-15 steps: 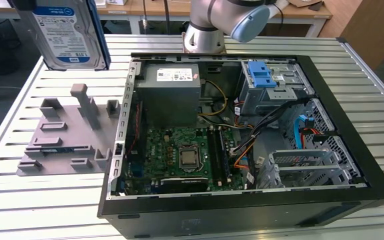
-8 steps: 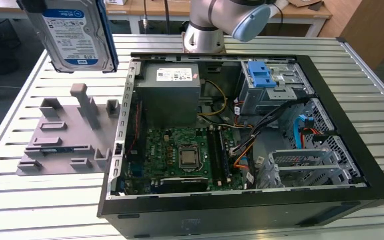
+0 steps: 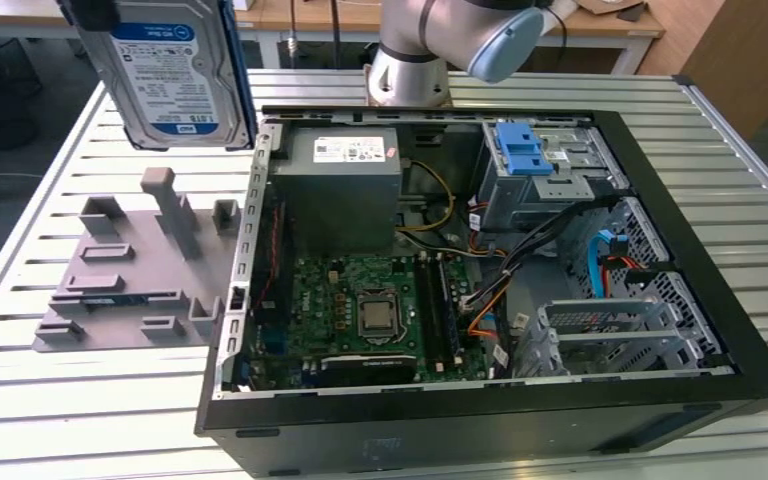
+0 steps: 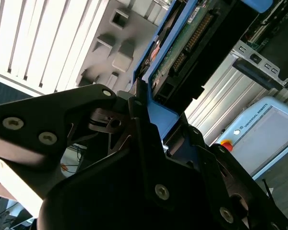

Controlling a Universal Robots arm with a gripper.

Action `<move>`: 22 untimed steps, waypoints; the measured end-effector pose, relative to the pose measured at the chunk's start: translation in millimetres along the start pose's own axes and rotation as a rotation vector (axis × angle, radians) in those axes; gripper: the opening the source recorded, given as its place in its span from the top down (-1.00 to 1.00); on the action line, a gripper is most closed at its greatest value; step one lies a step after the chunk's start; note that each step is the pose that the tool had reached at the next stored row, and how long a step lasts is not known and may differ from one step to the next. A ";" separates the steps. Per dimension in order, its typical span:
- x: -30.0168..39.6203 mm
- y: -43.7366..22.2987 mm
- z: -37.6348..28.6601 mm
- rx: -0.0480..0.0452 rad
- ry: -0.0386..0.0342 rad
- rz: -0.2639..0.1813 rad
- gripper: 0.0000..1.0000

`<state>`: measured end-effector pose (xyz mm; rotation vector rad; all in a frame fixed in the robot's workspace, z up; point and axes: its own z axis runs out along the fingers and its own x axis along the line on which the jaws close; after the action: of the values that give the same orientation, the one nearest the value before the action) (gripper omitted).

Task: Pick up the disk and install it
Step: 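Pick up the disk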

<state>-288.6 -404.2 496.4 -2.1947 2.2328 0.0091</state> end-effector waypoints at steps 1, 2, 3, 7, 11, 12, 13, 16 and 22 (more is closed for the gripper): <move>0.6 -2.5 0.0 0.0000 0.0000 0.000 0.27; 1.2 -5.1 0.1 0.0000 -0.0001 0.000 0.27; 1.7 -7.7 0.0 -0.0001 -0.0001 0.000 0.27; 3.1 -16.3 0.1 -0.0002 -0.0001 0.000 0.27; 4.8 -24.9 0.1 -0.0003 -0.0001 0.000 0.27; 5.2 -26.8 0.1 -0.0003 -0.0001 0.000 0.27; 5.6 -28.6 0.1 -0.0003 -0.0001 0.000 0.27; 6.8 -34.3 0.1 -0.0004 -0.0001 0.000 0.27; 11.1 -45.2 0.1 -0.0008 -0.0001 0.000 0.27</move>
<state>-243.6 -416.2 496.3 -2.1951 2.2332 0.0100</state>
